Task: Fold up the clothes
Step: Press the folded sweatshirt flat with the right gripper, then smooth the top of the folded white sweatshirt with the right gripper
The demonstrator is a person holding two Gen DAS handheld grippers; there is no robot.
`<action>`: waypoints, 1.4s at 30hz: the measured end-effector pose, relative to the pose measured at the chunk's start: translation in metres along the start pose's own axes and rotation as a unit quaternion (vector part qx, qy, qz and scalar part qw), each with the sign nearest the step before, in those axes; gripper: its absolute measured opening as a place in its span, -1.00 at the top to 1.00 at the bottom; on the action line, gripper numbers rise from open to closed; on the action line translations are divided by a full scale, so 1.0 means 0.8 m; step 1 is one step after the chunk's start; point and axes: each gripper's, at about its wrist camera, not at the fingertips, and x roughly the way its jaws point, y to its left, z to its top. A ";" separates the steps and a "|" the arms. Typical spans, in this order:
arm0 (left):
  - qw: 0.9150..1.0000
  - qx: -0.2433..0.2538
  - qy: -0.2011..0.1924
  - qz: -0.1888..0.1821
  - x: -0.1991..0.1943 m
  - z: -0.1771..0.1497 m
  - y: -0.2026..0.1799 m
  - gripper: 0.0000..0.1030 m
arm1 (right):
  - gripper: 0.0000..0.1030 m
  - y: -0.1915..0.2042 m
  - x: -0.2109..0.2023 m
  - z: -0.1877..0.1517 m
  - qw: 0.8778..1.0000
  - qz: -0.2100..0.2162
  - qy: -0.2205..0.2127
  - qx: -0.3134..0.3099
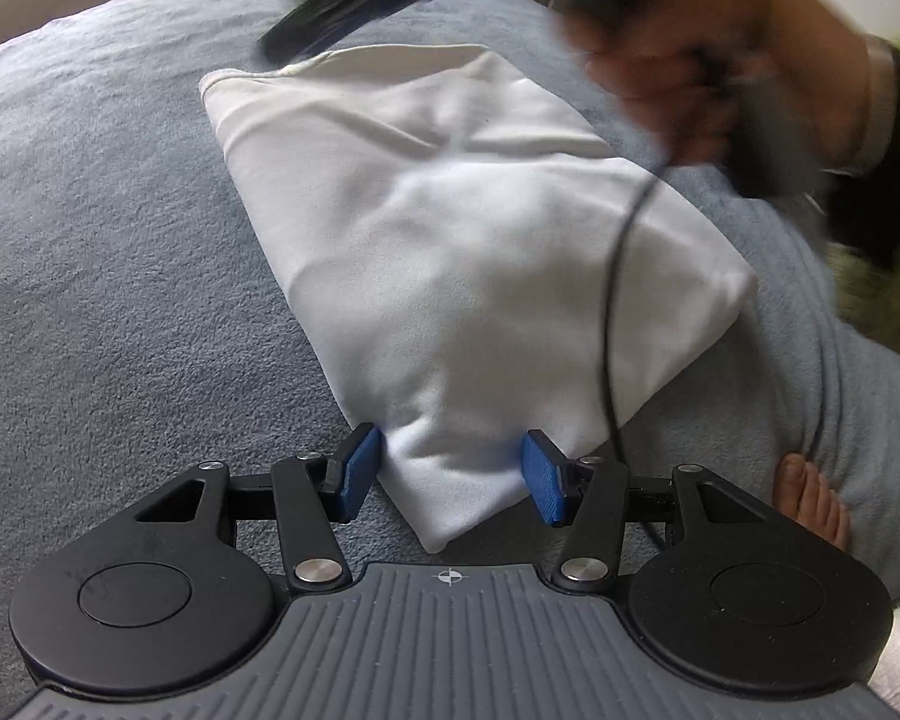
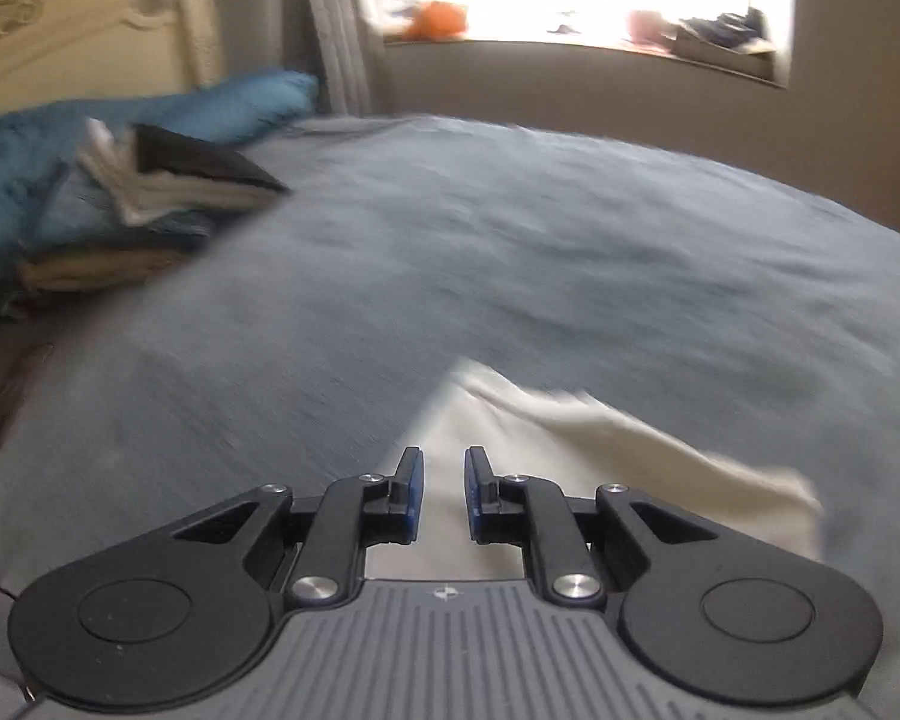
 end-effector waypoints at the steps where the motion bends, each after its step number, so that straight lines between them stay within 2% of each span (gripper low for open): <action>1: 1.000 -0.001 -0.001 0.000 0.000 0.000 0.000 0.00 | 0.72 -0.001 0.028 -0.001 1.000 -0.012 0.020 -0.010; 2: 1.000 -0.002 -0.001 -0.001 0.000 0.000 0.001 0.00 | 0.74 -0.006 0.057 -0.009 0.998 -0.033 0.045 -0.019; 4: 1.000 -0.006 -0.001 -0.004 -0.001 0.001 0.003 0.00 | 0.75 -0.022 0.084 -0.018 0.998 -0.043 0.046 -0.011; 6: 1.000 -0.013 0.000 -0.011 0.000 0.003 0.007 0.00 | 0.76 -0.031 0.080 -0.004 0.998 -0.043 0.049 0.027; 9: 1.000 -0.013 -0.001 -0.014 0.000 0.002 0.008 -0.01 | 0.72 -0.015 0.059 0.012 0.999 -0.034 0.017 0.020; 11: 1.000 -0.012 -0.001 -0.014 0.002 0.003 0.008 -0.01 | 0.71 -0.015 0.072 0.005 0.999 -0.021 0.028 0.037; 14: 1.000 -0.014 -0.001 -0.017 0.000 0.003 0.011 -0.01 | 0.76 -0.022 0.092 -0.010 0.998 -0.035 0.045 0.027; 17: 1.000 -0.019 0.002 -0.023 0.000 0.004 0.014 -0.01 | 0.70 -0.019 0.049 -0.009 0.997 -0.031 0.039 0.057; 20: 0.999 -0.028 0.008 -0.027 0.000 0.005 0.012 -0.01 | 0.70 -0.006 -0.002 -0.017 0.998 0.022 0.036 0.045; 23: 0.999 -0.028 0.010 -0.025 0.002 0.007 0.010 -0.01 | 0.69 0.008 -0.024 -0.036 0.996 0.062 0.064 0.016; 25: 0.999 -0.028 0.011 -0.021 0.003 0.007 0.007 -0.01 | 0.69 0.016 -0.008 -0.062 0.995 0.046 0.091 -0.004; 27: 0.999 -0.032 0.013 -0.020 0.003 0.008 0.007 -0.01 | 0.70 0.019 0.008 -0.087 0.996 0.026 0.089 -0.017; 30: 0.999 -0.040 0.022 -0.015 0.001 0.010 0.005 -0.01 | 0.68 0.012 -0.014 -0.071 0.996 0.029 0.083 0.019; 31: 0.999 -0.044 0.027 -0.012 0.001 0.012 0.004 -0.01 | 0.68 0.012 -0.027 -0.067 0.996 0.034 0.078 0.019; 33: 0.998 -0.049 0.036 -0.008 0.001 0.014 0.002 -0.01 | 0.67 0.014 -0.055 -0.066 0.995 0.070 0.066 0.015; 35: 0.998 -0.049 0.042 -0.003 0.002 0.016 -0.001 -0.01 | 0.64 0.021 -0.060 -0.076 0.992 0.097 0.086 0.004; 38: 0.997 -0.053 0.052 0.008 0.008 0.023 -0.001 -0.02 | 0.57 0.035 -0.028 -0.113 0.991 0.053 0.112 -0.044; 42: 0.997 -0.053 0.053 0.019 0.008 0.027 -0.006 -0.03 | 0.56 0.027 -0.044 -0.107 0.993 0.054 0.102 -0.006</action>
